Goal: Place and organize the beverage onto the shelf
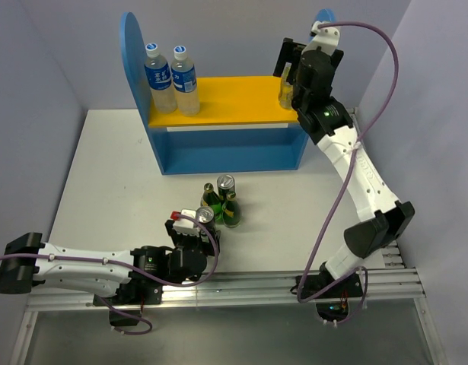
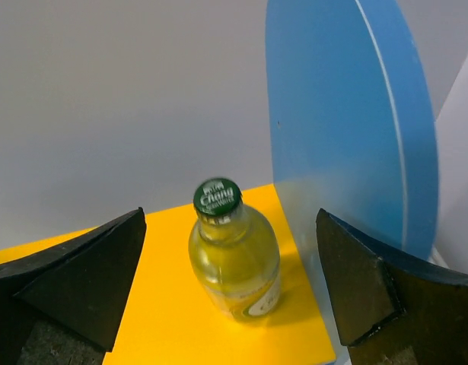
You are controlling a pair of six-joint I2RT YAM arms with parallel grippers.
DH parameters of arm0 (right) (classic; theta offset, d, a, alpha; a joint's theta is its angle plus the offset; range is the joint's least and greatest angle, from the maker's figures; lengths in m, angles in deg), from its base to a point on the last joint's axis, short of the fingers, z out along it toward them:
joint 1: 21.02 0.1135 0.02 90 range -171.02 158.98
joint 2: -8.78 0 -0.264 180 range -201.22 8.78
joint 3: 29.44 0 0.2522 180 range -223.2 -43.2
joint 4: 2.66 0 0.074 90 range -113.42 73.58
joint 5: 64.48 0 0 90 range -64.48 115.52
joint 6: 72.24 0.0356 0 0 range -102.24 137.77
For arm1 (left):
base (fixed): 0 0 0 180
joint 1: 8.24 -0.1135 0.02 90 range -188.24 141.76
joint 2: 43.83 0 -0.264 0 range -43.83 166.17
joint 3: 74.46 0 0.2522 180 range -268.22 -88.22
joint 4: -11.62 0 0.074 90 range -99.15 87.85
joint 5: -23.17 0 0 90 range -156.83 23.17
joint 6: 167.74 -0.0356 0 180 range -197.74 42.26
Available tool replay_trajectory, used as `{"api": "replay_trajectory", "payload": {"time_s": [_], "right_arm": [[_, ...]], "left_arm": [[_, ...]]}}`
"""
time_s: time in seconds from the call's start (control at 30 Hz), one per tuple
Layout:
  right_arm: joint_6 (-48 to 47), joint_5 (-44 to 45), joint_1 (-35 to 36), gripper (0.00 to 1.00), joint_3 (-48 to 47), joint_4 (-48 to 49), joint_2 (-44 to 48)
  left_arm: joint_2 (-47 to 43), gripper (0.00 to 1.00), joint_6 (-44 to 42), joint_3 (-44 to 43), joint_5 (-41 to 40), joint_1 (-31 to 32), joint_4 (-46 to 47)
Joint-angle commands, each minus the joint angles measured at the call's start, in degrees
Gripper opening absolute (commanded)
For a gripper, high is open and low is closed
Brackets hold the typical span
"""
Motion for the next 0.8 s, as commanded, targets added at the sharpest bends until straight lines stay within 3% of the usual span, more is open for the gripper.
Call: {"api": "replay_trajectory", "payload": {"time_s": [0.0, 0.3, 0.5, 0.6, 0.7, 0.77], "right_arm": [[3.0, -0.2, 0.2, 1.0, 5.1, 2.1, 6.4], [6.8, 0.2, 5.6, 1.0, 27.5, 6.7, 26.6], [8.8, 2.2, 8.7, 1.0, 37.6, 5.0, 36.1], [9.8, 2.5, 8.7, 1.0, 42.0, 3.7, 41.1], [10.9, 2.4, 8.7, 1.0, 45.3, 2.3, 44.9], [11.5, 2.2, 8.8, 1.0, 46.4, 0.5, 46.4]], "left_arm": [[-0.4, 0.95, -1.3, -1.6, -1.0, -0.2, -0.3], [3.2, 0.93, -7.7, -3.8, -1.1, -1.9, 5.4], [5.8, 0.79, -10.7, -4.8, -0.2, -3.6, 8.3], [7.3, 0.72, -10.8, -5.1, -0.3, -4.3, 8.5], [9.2, 0.55, -10.3, -5.5, 0.1, -4.8, 8.6], [10.5, 0.38, -9.6, -5.7, 0.0, -4.8, 8.1]]}}
